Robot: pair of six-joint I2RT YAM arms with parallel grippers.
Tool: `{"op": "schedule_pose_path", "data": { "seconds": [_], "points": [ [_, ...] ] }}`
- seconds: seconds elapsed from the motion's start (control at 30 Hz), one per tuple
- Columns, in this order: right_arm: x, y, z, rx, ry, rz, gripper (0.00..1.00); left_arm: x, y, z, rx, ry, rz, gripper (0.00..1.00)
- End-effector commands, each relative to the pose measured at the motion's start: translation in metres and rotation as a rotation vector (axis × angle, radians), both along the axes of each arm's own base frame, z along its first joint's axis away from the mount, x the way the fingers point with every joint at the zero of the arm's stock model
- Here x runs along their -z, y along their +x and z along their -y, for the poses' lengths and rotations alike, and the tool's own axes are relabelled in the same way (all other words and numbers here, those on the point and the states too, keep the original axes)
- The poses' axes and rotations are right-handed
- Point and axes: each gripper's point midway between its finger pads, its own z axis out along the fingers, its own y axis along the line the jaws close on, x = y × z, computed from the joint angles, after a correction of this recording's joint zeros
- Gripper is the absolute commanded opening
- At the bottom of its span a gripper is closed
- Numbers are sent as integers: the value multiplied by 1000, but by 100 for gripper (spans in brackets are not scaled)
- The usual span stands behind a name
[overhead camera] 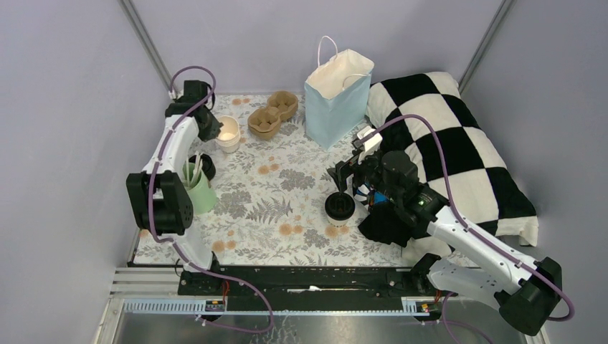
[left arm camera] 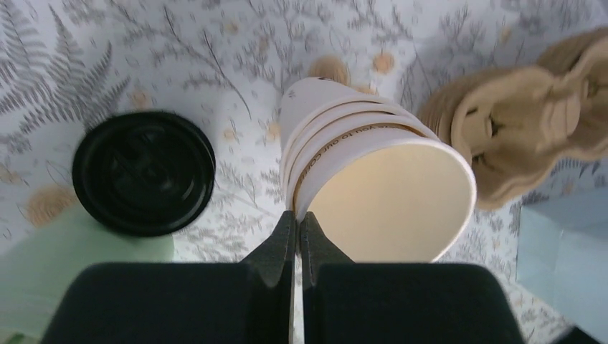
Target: Pack the takeout coffee
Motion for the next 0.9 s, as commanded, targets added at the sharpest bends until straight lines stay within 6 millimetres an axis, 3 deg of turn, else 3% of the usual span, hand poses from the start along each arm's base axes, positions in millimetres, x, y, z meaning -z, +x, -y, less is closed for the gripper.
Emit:
{"op": "schedule_pose_path", "data": {
  "seconds": [0.0,0.37,0.67,0.87],
  "points": [
    [-4,0,10,31,-7,16,100,-30,37,-37,-41,59,108,0],
    [2,-1,12,35,-17,-1,100,-28,67,-90,-122,15,127,0],
    [4,-1,8,23,-11,-10,100,-54,75,-110,-167,-58,187,0],
    [6,-3,8,21,-4,-17,100,-60,74,-116,-178,-64,199,0]
  ]
}}
